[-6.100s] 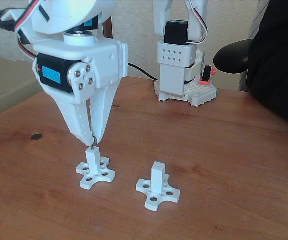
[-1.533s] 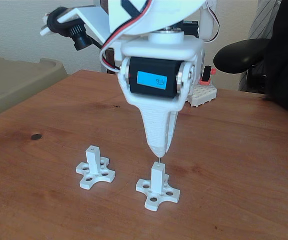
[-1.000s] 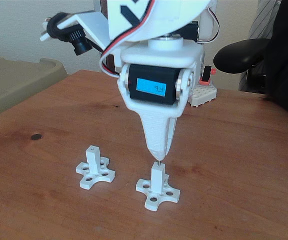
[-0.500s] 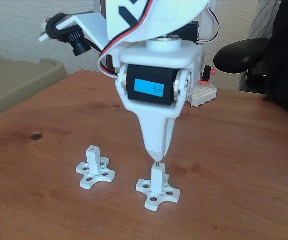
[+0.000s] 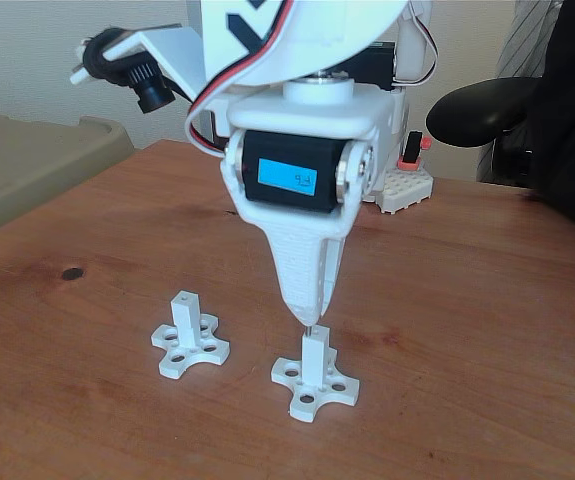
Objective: Grab the screw and set it in the hole.
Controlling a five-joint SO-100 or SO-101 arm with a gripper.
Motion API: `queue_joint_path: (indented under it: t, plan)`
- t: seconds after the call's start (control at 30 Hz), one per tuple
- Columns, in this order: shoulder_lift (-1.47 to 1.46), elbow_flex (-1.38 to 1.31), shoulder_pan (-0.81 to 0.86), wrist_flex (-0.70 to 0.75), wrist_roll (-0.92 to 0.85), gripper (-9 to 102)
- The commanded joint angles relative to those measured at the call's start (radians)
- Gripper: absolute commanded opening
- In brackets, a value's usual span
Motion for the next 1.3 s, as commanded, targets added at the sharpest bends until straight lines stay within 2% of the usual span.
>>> queue_joint_path:
  t: [0.0, 1.27]
  plan:
    - [0.035, -0.086, -0.018, 0.012, 0.003, -4]
    - [0.035, -0.08, -0.032, 0.011, 0.011, -4]
